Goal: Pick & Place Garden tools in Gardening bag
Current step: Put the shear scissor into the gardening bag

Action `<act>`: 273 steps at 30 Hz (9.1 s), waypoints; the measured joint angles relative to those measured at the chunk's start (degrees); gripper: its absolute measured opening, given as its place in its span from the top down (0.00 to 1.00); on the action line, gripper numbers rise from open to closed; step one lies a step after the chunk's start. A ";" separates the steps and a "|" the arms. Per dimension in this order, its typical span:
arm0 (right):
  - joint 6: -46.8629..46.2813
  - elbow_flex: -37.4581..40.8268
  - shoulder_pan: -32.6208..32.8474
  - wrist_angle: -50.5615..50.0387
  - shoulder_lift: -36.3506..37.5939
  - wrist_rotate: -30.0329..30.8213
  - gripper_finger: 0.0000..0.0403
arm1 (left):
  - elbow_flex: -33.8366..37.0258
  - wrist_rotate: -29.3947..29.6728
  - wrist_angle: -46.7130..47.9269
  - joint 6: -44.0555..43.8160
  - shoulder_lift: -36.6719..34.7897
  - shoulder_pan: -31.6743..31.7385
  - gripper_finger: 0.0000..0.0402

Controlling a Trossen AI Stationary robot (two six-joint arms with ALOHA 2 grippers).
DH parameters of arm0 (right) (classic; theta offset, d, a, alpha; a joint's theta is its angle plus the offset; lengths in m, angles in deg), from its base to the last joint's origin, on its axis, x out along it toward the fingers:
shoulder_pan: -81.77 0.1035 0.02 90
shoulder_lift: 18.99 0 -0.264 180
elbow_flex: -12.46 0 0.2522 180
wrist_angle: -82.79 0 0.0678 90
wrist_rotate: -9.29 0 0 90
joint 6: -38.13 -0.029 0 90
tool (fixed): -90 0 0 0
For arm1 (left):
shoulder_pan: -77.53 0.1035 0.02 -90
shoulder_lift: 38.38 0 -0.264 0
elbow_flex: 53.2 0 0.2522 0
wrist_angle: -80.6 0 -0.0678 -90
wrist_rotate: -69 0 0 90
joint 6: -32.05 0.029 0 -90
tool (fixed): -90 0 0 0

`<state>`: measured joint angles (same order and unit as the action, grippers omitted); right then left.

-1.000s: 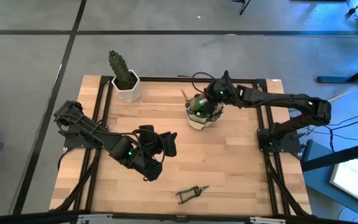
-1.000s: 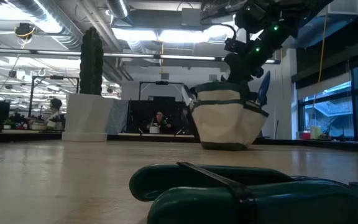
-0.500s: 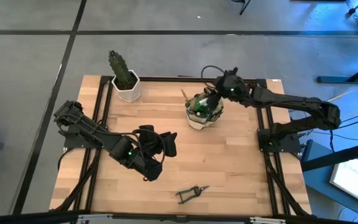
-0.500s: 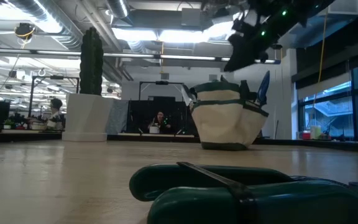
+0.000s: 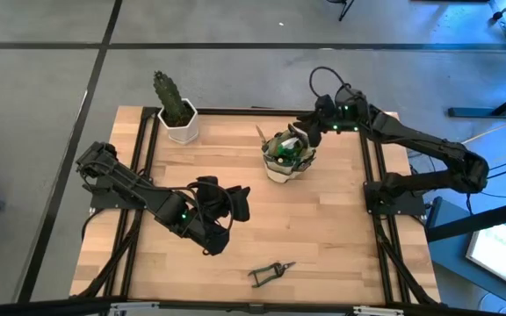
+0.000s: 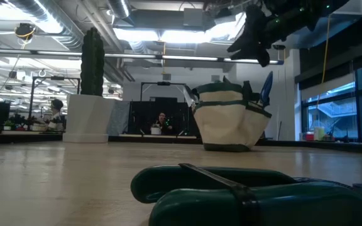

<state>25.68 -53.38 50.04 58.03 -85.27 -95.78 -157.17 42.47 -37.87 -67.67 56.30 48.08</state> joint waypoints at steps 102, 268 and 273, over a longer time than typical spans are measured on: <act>-41.12 -0.04 37.53 -35.90 25.72 23.08 0.58 | -20.22 -48.96 -2.35 65.18 42.62 -2.84 0.79; 7.92 -0.02 25.19 2.85 -2.45 16.48 0.97 | -44.28 -17.25 42.25 10.88 22.82 3.61 0.76; 8.86 -0.02 23.71 7.12 -4.45 14.39 0.97 | -44.28 -18.66 42.25 10.69 22.82 3.17 0.76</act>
<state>34.54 -53.40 73.75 65.15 -89.73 -81.39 -201.45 23.82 4.38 -56.98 79.12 51.25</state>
